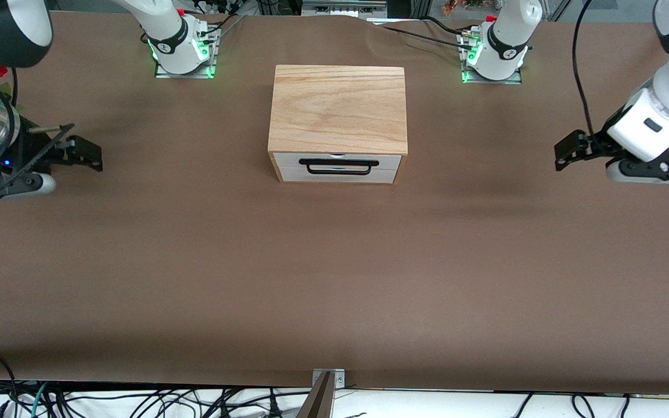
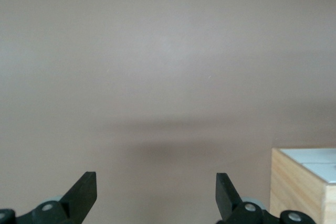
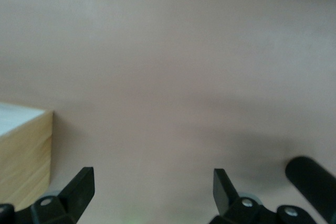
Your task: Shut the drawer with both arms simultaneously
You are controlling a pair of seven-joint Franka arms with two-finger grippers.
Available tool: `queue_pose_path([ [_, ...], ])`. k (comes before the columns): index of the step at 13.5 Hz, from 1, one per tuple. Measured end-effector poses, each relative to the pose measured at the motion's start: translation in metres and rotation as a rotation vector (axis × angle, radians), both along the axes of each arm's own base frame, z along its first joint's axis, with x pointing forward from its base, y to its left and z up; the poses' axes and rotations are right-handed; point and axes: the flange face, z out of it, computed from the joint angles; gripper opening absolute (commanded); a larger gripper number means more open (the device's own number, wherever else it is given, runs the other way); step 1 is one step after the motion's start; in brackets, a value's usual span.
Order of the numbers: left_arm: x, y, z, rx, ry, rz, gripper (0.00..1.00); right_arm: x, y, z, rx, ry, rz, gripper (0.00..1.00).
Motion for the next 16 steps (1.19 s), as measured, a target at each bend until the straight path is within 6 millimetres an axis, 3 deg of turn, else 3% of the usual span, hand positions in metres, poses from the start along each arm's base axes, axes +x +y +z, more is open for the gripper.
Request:
queue_pose_path([
  [7, -0.013, -0.014, -0.005, 0.005, 0.039, -0.026, 1.0, -0.05, -0.026, 0.012, 0.074, -0.034, -0.048, 1.0],
  [16, -0.014, -0.015, -0.003, 0.006, 0.043, -0.029, 1.0, -0.051, -0.028, 0.009, 0.058, -0.033, -0.051, 1.0],
])
